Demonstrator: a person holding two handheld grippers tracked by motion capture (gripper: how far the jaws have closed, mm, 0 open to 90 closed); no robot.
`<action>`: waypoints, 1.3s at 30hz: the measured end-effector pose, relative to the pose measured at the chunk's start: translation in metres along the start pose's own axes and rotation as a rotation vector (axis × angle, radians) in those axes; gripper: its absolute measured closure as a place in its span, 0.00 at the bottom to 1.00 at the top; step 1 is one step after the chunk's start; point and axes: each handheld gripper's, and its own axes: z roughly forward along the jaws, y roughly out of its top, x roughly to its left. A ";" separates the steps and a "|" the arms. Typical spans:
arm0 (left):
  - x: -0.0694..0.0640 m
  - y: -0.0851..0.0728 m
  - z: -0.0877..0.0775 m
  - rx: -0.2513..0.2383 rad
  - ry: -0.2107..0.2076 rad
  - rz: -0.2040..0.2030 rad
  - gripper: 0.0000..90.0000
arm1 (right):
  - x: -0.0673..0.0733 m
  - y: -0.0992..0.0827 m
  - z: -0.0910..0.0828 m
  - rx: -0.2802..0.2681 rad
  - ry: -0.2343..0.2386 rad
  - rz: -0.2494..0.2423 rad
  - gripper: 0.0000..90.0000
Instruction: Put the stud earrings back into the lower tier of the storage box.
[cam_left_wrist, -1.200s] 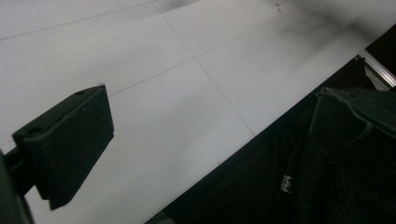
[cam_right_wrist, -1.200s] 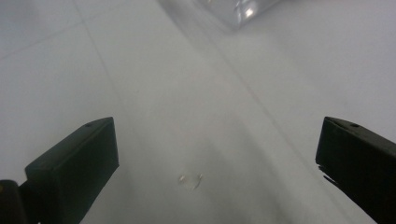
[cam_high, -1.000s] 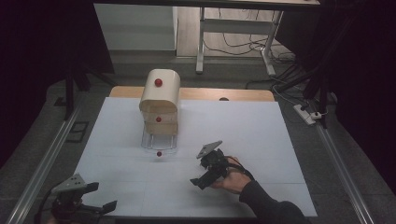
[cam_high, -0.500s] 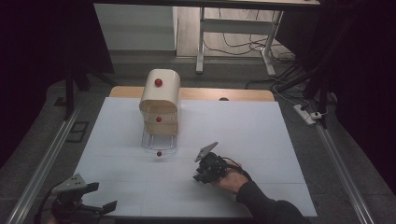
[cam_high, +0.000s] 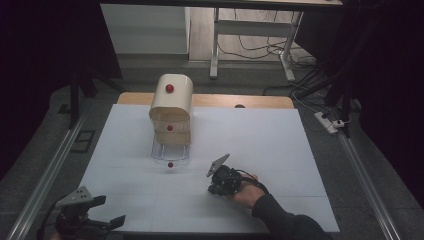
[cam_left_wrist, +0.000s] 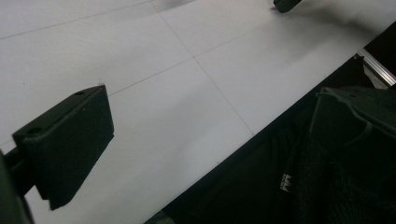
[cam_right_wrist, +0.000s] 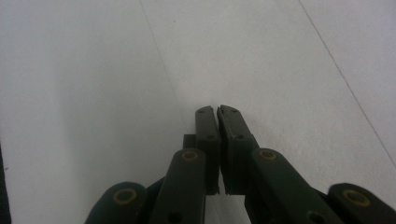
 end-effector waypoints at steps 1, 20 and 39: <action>0.000 0.000 0.000 0.000 0.000 0.001 0.00 | -0.002 0.000 -0.001 -0.007 0.005 0.011 0.97; 0.000 0.000 0.001 0.004 0.002 -0.001 0.00 | -0.012 0.007 -0.026 -0.146 -0.025 0.088 0.97; 0.000 0.000 0.001 0.005 0.002 -0.005 0.00 | -0.009 0.044 -0.034 -0.288 0.022 0.102 0.97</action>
